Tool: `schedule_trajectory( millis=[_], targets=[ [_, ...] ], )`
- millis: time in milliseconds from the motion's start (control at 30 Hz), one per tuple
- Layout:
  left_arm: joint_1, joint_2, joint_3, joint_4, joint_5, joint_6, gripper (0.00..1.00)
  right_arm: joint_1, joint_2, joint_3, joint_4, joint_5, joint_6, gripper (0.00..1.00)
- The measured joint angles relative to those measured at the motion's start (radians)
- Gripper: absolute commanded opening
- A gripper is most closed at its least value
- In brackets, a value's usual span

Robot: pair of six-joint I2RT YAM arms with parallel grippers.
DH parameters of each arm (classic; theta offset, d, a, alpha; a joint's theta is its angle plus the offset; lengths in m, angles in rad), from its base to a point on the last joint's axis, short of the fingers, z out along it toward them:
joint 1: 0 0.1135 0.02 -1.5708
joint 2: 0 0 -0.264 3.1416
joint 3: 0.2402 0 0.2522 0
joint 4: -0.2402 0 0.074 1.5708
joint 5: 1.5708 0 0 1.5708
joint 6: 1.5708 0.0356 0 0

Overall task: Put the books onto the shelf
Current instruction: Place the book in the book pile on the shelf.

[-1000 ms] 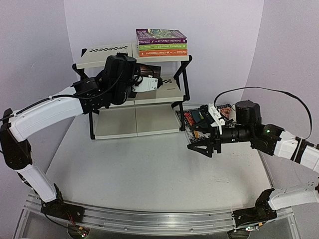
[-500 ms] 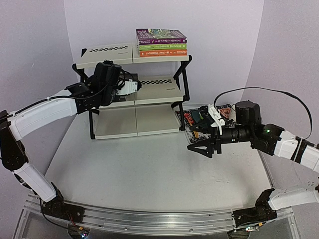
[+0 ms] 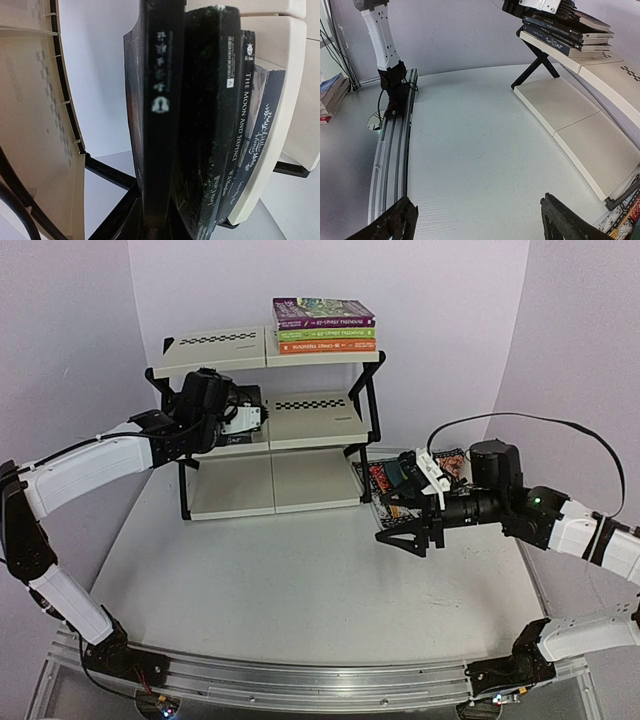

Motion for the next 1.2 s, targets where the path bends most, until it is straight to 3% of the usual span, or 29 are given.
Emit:
schedule_trajectory(
  millis=[867, 1033, 1200],
  targets=[
    [0.055, -0.025, -0.024, 0.0, 0.101, -0.044, 0.0, 0.0, 0.005, 0.009, -0.018, -0.016, 0.011, 0.86],
    [0.059, -0.013, -0.021, -0.001, 0.102, -0.049, 0.28, 0.0, 0.005, 0.009, -0.018, -0.016, 0.011, 0.86],
    [0.063, -0.001, 0.002, -0.029, 0.106, -0.086, 0.41, 0.0, 0.005, 0.009, -0.019, -0.016, 0.01, 0.87]
  ],
)
